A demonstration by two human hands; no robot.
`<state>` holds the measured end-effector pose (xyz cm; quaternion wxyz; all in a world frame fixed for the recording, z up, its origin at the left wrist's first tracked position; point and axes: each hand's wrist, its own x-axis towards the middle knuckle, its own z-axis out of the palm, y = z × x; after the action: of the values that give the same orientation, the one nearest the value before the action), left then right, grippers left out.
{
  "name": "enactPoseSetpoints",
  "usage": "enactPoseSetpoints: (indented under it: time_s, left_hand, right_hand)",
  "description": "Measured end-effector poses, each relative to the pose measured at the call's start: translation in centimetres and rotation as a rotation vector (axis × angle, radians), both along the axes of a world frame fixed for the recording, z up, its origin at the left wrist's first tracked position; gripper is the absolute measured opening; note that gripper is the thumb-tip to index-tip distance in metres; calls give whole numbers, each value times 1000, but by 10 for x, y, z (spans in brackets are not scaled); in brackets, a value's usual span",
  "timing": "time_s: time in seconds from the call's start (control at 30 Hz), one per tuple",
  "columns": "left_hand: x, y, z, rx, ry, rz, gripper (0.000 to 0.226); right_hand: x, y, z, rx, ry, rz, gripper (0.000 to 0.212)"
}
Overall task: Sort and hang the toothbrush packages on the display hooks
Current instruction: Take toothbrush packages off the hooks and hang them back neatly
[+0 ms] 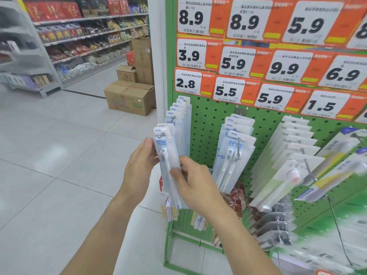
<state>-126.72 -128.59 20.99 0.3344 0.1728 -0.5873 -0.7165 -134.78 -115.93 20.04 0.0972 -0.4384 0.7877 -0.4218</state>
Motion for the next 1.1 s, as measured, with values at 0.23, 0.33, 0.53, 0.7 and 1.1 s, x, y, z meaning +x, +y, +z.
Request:
enactPoseSetpoints:
  time_s: [0.23, 0.33, 0.53, 0.7, 1.1]
  left_hand:
    - [0, 7, 0, -200, -88, 54, 56]
    - [-6, 11, 2, -232, -127, 80, 54]
    - [-8, 9, 4, -309, -122, 111, 40]
    - [-4, 3, 13, -360, -65, 98, 53]
    - [-2, -5, 31, -518, -62, 196, 26]
  right_hand:
    - [0, 6, 10, 375, 167, 48, 21]
    - [0, 11, 18, 500, 232, 13, 40]
    - [-9, -7, 35, 25, 96, -200, 49]
    - [-27, -32, 32, -346, 107, -315, 27]
    - [-46, -56, 69, -331, -9, -221, 2]
